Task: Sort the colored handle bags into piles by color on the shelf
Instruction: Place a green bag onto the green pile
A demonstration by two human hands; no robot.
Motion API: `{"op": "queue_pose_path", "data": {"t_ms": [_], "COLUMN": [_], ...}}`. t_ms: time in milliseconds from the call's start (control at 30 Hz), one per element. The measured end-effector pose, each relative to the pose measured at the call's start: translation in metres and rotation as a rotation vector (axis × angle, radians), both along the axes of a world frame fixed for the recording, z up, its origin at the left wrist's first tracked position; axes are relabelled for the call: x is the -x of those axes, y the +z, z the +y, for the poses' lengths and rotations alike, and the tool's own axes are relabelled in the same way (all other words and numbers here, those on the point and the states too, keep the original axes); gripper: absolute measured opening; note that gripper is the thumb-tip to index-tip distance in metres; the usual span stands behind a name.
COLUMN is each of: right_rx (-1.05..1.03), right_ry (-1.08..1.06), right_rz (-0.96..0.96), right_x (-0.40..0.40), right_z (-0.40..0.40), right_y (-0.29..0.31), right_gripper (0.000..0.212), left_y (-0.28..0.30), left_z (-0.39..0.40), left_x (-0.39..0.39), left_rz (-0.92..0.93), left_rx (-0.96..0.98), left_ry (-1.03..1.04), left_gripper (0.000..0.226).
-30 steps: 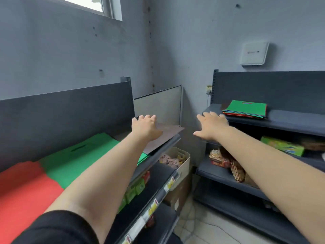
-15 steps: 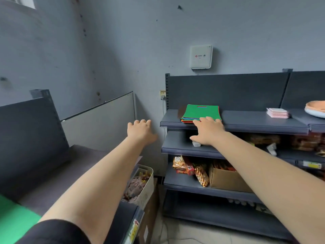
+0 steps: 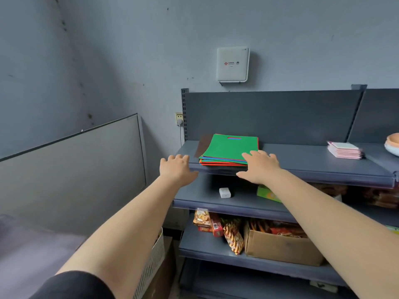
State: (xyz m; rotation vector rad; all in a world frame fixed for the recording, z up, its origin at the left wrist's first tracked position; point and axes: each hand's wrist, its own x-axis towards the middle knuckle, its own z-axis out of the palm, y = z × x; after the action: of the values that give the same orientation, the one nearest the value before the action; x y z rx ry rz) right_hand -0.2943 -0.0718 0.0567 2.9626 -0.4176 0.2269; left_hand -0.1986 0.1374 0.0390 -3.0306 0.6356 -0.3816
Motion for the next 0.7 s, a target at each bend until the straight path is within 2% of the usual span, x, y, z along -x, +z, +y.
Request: {"op": "queue_pose_path", "data": {"t_ms": [533,700], "right_rx": [-0.13,-0.283], "right_ry": [-0.028,-0.085], "right_rz": [0.033,0.036], "right_x": [-0.119,-0.161], "right_z": [-0.134,-0.163], "right_y": [-0.045,-0.059], "right_gripper": [0.062,0.062], "left_y": [-0.046,-0.063], "left_z": [-0.132,-0.164], "left_x": [-0.123,-0.175], "left_rz": [0.092,0.159], "left_rx": [0.083,0.129], "left_ry": [-0.038,-0.054], "left_gripper": [0.058,0.057]}}
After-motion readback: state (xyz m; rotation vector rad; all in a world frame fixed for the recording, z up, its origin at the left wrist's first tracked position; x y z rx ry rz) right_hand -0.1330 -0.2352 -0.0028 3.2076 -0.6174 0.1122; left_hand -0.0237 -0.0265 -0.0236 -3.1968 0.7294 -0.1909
